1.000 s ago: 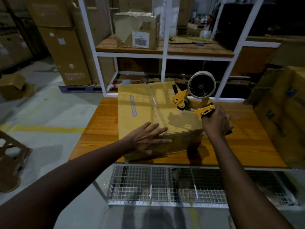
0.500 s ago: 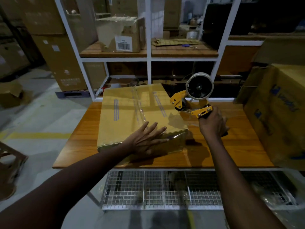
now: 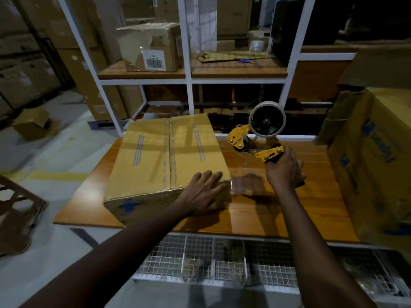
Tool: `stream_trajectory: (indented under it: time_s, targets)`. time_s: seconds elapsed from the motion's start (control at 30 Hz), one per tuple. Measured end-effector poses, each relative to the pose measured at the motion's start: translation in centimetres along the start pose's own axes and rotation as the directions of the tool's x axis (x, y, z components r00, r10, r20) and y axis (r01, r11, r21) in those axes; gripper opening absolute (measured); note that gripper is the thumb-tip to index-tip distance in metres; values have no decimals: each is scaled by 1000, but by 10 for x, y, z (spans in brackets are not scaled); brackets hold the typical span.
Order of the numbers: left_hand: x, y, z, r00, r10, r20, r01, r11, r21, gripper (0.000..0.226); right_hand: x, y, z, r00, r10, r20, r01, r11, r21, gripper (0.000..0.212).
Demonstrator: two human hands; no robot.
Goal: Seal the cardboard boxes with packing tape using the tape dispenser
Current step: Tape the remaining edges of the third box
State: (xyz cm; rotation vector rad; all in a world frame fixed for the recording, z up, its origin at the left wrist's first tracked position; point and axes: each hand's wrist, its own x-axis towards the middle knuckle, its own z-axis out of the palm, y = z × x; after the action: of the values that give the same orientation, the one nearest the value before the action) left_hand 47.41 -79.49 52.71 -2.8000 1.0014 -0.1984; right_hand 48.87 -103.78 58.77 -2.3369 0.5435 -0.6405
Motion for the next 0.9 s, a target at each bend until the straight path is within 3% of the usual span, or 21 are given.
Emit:
stream_trajectory:
  time_s: [0.1,0.2,0.33,0.4,0.47,0.7,0.83,0.9]
  targets:
    - [15,31,8,962,-263,-77,252,959,-130,77,13,6,-2,1000,1,14,-1,1000,16,29]
    - [34,58,13,846,-524,-101,487,835,-256,77,25,12,-5,999,-18,30,17,1000,22,31]
    - [51,74,12,710,-693,-124,611,694,-381,69,37,20,-5,997,-44,60,42,998,38,30]
    - [50,70,11,716,-688,-120,616,703,-357,60,42,23,-5,995,-58,76,54,998,43,29]
    - [45,60,13,774,-627,-88,597,770,-226,55,45,25,-5,993,-74,89,69,996,49,28]
    - [24,45,14,872,-488,-29,486,872,-62,60,46,16,-5,986,-124,114,116,991,69,28]
    - [-34,50,14,881,-439,-180,419,898,-138,56,42,3,-2,983,-142,120,132,987,90,32]
    - [-59,61,10,819,-521,-239,465,848,-254,55,39,-6,2,983,-136,123,125,988,94,35]
